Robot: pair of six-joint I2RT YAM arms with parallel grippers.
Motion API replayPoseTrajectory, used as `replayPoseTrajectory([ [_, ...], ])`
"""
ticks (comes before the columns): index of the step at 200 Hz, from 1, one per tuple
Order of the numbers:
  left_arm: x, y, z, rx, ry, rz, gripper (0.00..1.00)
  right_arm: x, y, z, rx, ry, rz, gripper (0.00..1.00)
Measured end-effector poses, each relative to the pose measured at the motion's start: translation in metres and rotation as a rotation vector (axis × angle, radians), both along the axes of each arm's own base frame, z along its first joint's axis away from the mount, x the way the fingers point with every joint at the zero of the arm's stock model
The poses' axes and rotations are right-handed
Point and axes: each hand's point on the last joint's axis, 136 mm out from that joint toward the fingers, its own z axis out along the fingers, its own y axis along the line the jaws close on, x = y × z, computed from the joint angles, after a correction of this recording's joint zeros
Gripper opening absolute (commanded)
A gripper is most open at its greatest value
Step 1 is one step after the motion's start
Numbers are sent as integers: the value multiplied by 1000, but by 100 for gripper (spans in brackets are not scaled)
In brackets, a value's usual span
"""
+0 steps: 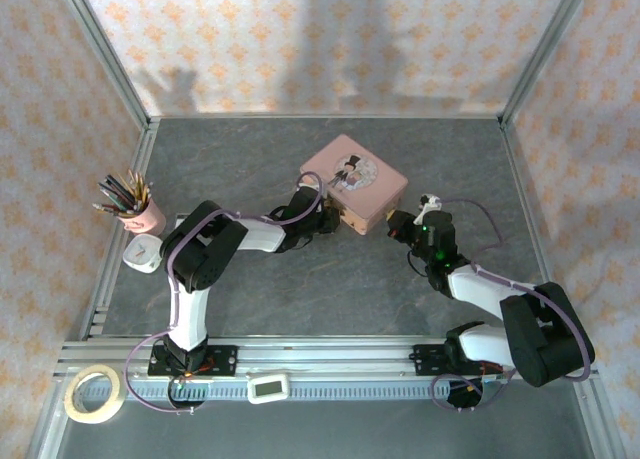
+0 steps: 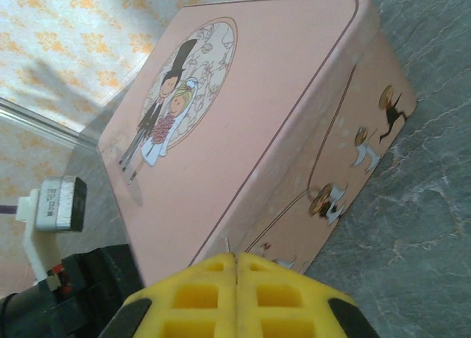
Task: Unlock a padlock with a key
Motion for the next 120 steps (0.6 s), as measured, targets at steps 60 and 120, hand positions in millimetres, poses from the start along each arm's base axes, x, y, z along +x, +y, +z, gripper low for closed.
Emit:
replayPoseTrajectory([
  [60,-5,-6,4,-38,19,-25,5,-5,27,-2,76,16,79,0],
  [120,-37,-10,11,-102,109,-110,0,-6,62,-11,166,53,185,0],
])
